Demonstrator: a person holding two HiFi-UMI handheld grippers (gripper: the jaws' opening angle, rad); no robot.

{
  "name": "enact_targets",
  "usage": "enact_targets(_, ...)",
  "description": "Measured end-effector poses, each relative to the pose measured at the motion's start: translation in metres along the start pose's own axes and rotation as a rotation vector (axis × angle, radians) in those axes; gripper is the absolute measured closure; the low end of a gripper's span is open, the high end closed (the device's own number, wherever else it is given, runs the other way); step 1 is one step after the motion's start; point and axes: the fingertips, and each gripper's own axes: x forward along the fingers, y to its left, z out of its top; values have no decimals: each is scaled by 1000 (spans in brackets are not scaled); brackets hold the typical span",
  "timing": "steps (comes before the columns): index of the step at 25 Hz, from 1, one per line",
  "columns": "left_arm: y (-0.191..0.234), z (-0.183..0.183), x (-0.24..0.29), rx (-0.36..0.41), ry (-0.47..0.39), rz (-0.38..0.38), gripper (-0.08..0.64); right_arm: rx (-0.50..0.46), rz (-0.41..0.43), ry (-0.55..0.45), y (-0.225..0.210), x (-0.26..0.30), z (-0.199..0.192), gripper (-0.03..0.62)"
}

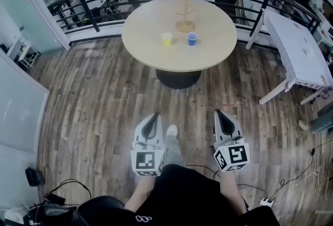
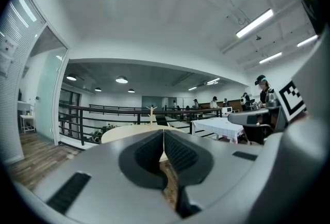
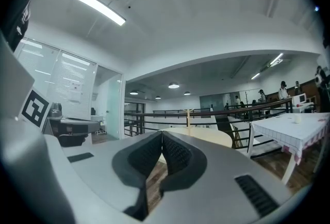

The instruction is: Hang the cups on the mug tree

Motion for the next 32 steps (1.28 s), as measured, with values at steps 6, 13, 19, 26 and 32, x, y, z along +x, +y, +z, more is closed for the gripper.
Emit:
enact_targets(6,39,-10,114,-57,13,4,546,83,3,-2,-53,100,-6,584)
enact_targets(13,141,34,264,-39,-4,13,546,89,-16,-61,-100,285,45,583)
enact_targets(19,175,53,367,-16,-16,-18,546,-56,1,-10,-120,381,46,583)
enact_targets(26,181,42,414,-54,17,-31,546,-123,-35,12,-176,436,46,583)
enact_targets(32,192,39,444,-88,28,-2,546,-84,51,18,-175,470,37,394)
